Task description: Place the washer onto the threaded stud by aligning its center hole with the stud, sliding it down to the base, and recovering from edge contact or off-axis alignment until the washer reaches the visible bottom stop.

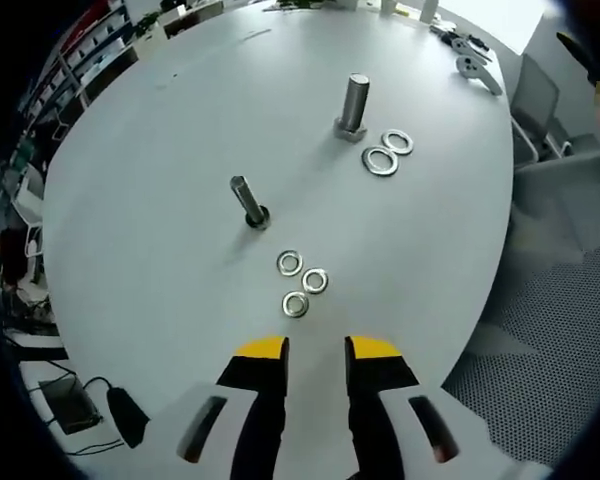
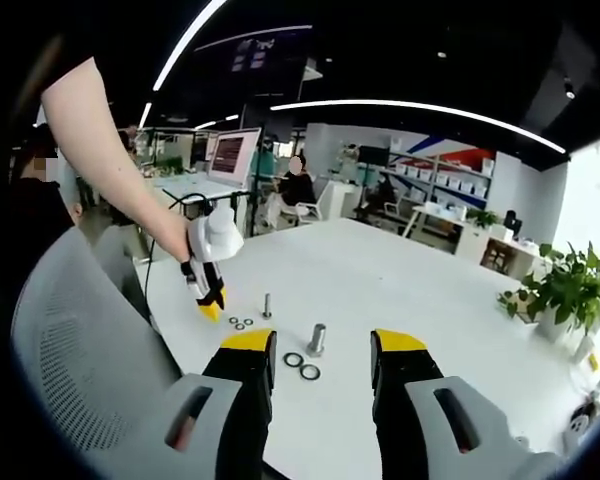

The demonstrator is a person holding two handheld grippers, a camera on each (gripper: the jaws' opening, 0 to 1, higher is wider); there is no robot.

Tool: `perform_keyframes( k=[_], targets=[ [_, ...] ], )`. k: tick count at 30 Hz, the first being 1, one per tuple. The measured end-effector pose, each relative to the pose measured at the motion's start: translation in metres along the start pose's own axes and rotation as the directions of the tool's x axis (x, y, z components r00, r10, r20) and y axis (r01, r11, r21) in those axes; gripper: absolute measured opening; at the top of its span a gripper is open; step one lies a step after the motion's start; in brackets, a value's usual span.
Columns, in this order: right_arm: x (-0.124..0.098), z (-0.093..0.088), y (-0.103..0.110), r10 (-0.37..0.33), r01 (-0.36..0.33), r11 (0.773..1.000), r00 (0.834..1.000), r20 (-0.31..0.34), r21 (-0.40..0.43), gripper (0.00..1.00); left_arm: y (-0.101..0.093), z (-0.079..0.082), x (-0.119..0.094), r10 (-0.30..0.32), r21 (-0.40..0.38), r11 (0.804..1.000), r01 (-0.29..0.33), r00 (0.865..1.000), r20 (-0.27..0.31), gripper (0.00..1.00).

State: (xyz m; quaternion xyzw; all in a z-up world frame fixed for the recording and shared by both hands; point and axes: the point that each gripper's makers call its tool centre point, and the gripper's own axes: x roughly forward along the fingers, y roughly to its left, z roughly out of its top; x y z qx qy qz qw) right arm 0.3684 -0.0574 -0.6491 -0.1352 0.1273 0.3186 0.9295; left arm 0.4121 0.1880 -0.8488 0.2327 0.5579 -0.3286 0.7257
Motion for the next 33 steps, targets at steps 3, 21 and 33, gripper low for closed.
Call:
perform_keyframes(
  k=[3, 21, 33],
  targets=[
    [0.0005, -0.0004, 0.0011, 0.004, -0.004, 1.0, 1.0, -0.003, -0.004, 0.4, 0.0002, -0.0083, 0.0013, 0.002, 0.015, 1.0, -0.002, 1.0, -0.029, 0.21],
    [-0.0007, -0.0004, -0.0023, -0.01, 0.01, 1.0, 1.0, -0.002, 0.001, 0.4, 0.0035, -0.0063, 0.0044, -0.006, 0.039, 0.999, 0.007, 0.999, -0.031, 0.22],
    [-0.0014, 0.0006, -0.0046, -0.022, 0.022, 1.0, 1.0, 0.003, 0.002, 0.4, 0.0056, -0.0088, 0.0055, -0.015, 0.053, 0.998, 0.017, 0.999, -0.036, 0.25]
  ],
)
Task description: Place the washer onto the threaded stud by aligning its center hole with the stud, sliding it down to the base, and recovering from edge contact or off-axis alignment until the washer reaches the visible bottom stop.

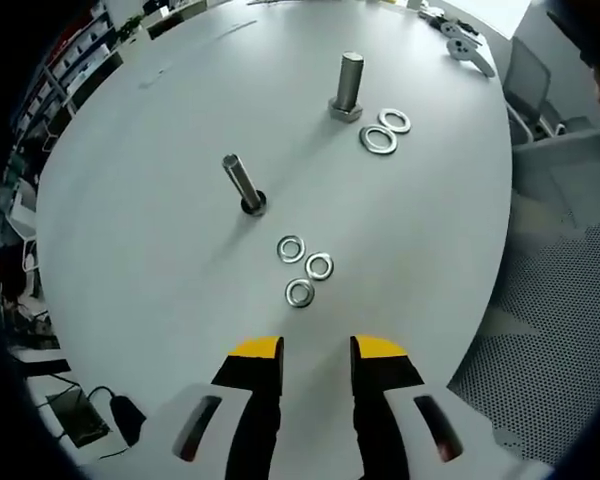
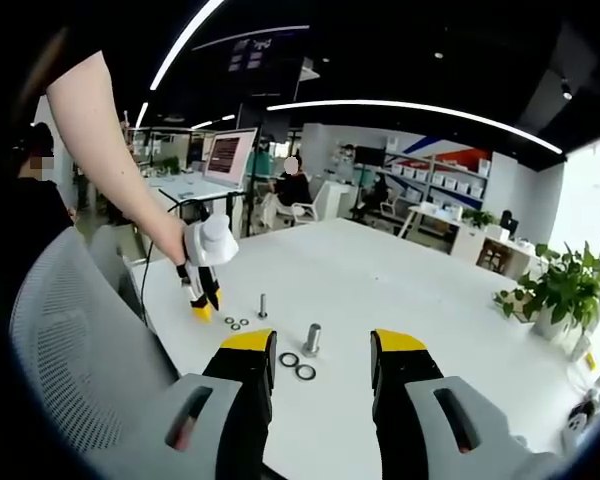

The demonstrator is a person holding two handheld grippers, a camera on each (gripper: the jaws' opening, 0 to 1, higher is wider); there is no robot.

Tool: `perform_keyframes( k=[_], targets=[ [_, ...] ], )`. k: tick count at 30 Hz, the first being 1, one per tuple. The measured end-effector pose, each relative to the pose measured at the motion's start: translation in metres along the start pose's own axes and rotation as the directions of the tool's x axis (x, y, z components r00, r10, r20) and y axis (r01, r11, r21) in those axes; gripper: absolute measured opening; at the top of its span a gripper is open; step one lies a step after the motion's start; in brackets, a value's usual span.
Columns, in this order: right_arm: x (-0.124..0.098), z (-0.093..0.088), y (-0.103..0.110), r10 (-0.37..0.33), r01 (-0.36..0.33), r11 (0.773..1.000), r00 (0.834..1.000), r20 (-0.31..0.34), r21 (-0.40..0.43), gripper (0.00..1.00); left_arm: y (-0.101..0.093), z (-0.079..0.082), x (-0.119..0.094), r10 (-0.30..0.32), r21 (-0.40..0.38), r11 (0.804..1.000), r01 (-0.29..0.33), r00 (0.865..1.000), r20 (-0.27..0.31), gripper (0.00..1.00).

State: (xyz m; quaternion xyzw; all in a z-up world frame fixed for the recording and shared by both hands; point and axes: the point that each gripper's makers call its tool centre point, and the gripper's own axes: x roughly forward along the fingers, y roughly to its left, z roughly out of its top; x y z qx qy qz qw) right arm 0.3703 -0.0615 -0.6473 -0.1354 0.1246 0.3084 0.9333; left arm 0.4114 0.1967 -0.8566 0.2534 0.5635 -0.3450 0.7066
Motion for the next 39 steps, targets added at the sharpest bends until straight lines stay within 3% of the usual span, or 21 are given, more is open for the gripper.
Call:
perform_keyframes(
  k=[6, 14, 23, 31, 34, 39],
  targets=[
    [0.0, 0.0, -0.001, -0.002, 0.002, 1.0, 1.0, 0.0, 0.001, 0.4, 0.0, 0.0, 0.002, 0.005, 0.016, 1.0, -0.005, 1.0, 0.0, 0.26],
    [0.0, -0.002, 0.0, -0.001, 0.001, 1.0, 1.0, -0.006, 0.0, 0.4, 0.007, 0.009, 0.011, 0.036, 0.028, 0.999, -0.036, 0.999, 0.007, 0.26],
    [0.0, -0.002, -0.002, -0.008, 0.008, 1.0, 1.0, -0.006, 0.002, 0.39, 0.011, 0.023, 0.014, 0.027, 0.012, 1.0, -0.028, 0.999, 0.019, 0.24],
    [0.0, -0.002, -0.003, -0.013, 0.013, 1.0, 1.0, -0.003, 0.005, 0.39, 0.011, 0.028, 0.017, 0.024, 0.067, 0.998, -0.023, 1.0, -0.008, 0.21],
    [-0.001, -0.001, -0.003, -0.012, 0.012, 1.0, 1.0, -0.001, 0.003, 0.39, 0.01, 0.028, 0.017, 0.016, 0.122, 0.992, -0.012, 0.999, -0.028, 0.2],
    [0.0, -0.002, -0.003, -0.012, 0.012, 1.0, 1.0, -0.003, 0.003, 0.39, 0.012, 0.029, 0.018, 0.025, 0.097, 0.995, -0.021, 0.999, -0.045, 0.16]
  ],
)
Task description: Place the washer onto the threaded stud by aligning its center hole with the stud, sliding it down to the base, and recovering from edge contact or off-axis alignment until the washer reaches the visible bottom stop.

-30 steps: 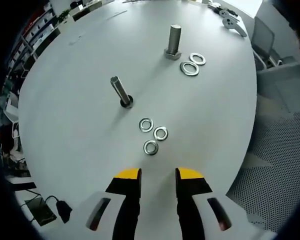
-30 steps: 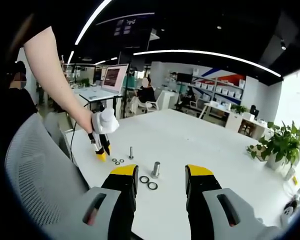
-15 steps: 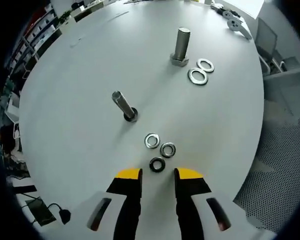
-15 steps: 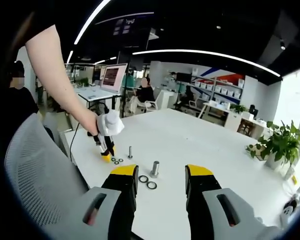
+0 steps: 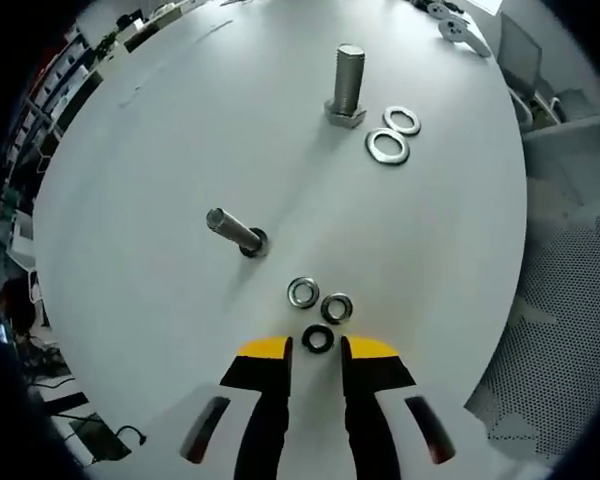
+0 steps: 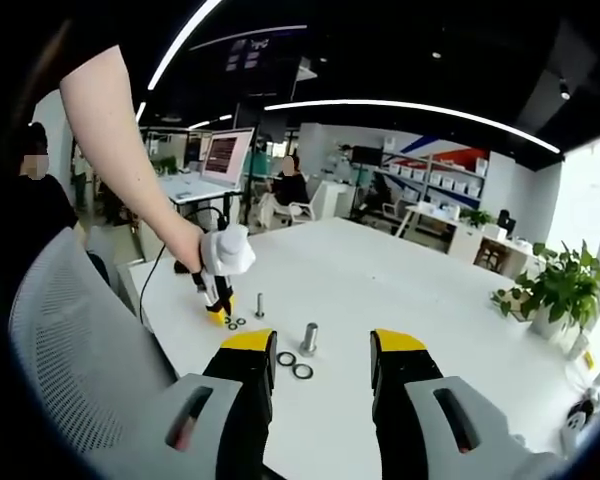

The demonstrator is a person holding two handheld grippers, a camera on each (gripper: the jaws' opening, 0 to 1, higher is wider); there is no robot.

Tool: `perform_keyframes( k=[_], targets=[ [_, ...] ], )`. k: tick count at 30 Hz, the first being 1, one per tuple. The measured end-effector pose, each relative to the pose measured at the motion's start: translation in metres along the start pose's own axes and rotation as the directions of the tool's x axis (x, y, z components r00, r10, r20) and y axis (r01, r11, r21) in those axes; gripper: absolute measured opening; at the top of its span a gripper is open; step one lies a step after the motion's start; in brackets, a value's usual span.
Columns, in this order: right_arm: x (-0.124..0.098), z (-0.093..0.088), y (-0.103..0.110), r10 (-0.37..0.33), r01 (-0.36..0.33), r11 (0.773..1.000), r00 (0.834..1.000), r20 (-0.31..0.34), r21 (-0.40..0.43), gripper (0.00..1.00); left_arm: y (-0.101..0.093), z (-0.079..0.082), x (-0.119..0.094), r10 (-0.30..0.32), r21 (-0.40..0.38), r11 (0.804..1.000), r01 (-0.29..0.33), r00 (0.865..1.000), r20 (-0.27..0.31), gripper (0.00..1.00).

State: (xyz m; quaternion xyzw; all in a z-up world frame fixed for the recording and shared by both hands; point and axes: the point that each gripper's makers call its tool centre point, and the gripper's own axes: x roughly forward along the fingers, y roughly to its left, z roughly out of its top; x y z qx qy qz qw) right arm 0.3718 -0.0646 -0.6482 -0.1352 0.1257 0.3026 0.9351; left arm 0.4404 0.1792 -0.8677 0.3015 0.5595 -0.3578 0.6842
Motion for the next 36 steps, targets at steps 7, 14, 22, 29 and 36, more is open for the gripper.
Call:
perform_keyframes(
  k=[7, 14, 22, 29, 36],
  targets=[
    [-0.0002, 0.0, -0.0003, -0.003, 0.003, 1.0, 1.0, 0.001, 0.0, 0.39, -0.0076, -0.0004, -0.0003, -0.007, 0.041, 0.999, 0.007, 1.0, -0.005, 0.11],
    [0.0, 0.0001, 0.0003, -0.002, 0.002, 1.0, 1.0, -0.001, -0.005, 0.39, -0.0044, 0.0004, 0.0009, -0.009, 0.038, 0.999, 0.01, 1.0, -0.029, 0.11],
    [0.0002, -0.0011, 0.0012, 0.0, 0.0, 1.0, 1.0, -0.006, -0.005, 0.39, -0.0048, 0.001, 0.0011, -0.008, 0.04, 0.999, 0.013, 0.994, -0.112, 0.11],
    [-0.0001, -0.0013, 0.0004, -0.004, 0.004, 1.0, 1.0, -0.008, -0.007, 0.39, -0.0034, -0.0016, -0.0006, -0.014, 0.013, 1.0, 0.015, 0.996, -0.084, 0.1],
    [0.0, -0.0012, 0.0003, -0.005, 0.005, 1.0, 1.0, -0.008, -0.009, 0.39, -0.0004, -0.0019, 0.0004, -0.019, -0.027, 0.999, 0.019, 1.0, -0.012, 0.1]
  ],
)
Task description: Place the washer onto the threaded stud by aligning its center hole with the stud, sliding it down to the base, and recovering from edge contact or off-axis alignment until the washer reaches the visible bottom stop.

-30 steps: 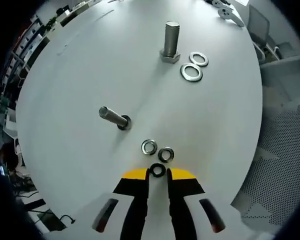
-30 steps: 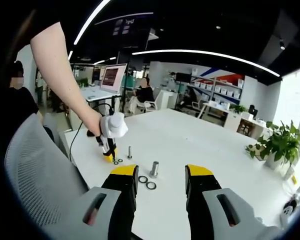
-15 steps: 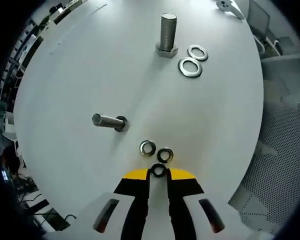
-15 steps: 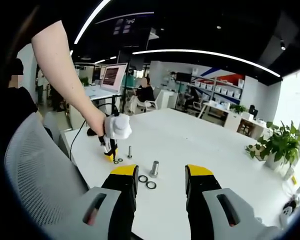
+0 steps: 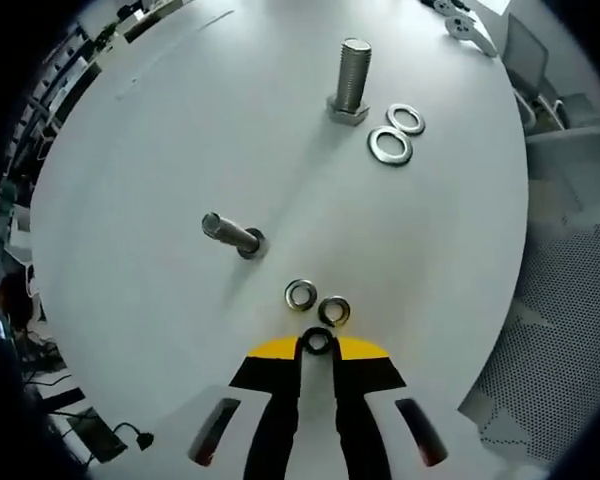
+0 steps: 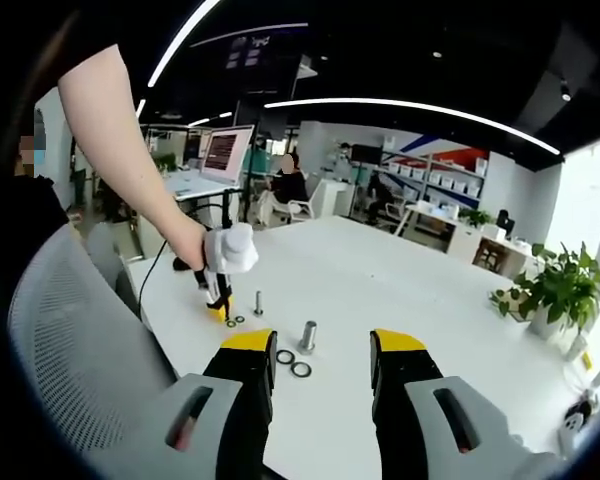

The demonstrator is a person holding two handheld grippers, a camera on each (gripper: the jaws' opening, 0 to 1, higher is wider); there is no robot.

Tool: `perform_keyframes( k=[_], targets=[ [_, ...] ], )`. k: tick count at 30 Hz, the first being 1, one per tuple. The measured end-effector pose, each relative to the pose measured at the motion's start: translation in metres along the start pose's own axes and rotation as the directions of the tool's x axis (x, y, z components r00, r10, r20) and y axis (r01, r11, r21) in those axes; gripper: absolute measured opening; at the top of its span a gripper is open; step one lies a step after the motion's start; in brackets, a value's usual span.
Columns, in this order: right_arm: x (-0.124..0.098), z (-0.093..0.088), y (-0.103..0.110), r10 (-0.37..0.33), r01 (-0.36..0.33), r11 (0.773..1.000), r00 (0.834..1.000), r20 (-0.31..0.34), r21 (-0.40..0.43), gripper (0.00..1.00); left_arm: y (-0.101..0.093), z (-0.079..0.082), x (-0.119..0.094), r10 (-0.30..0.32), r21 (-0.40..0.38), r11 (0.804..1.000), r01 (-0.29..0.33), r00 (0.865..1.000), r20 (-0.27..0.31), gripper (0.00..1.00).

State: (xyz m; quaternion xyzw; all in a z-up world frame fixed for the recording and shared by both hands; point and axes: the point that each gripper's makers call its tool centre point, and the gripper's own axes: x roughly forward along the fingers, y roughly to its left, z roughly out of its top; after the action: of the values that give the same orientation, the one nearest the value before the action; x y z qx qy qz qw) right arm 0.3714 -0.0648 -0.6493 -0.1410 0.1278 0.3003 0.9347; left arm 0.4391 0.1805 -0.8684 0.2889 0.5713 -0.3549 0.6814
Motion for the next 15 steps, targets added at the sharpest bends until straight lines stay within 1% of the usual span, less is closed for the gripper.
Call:
perform_keyframes(
  k=[2, 5, 11, 15],
  targets=[
    [0.0, 0.0005, -0.0001, -0.001, 0.001, 1.0, 1.0, 0.002, 0.001, 0.39, -0.0019, 0.0008, 0.0003, 0.002, 0.007, 1.0, -0.002, 1.0, 0.002, 0.09],
    [0.0002, -0.0002, 0.0002, 0.001, -0.001, 1.0, 1.0, -0.002, -0.002, 0.39, -0.0042, 0.0016, 0.0003, 0.023, 0.047, 0.999, -0.023, 1.0, -0.001, 0.09],
    [-0.0001, 0.0007, -0.0005, -0.001, 0.001, 1.0, 1.0, 0.003, 0.002, 0.39, -0.0038, 0.0012, -0.0007, 0.019, 0.031, 0.999, -0.019, 1.0, 0.018, 0.09],
    [-0.0006, 0.0006, -0.0009, -0.004, 0.004, 1.0, 1.0, 0.003, 0.0, 0.39, -0.0031, 0.0022, -0.0007, 0.029, 0.03, 0.999, -0.03, 0.999, 0.032, 0.09]
  ],
)
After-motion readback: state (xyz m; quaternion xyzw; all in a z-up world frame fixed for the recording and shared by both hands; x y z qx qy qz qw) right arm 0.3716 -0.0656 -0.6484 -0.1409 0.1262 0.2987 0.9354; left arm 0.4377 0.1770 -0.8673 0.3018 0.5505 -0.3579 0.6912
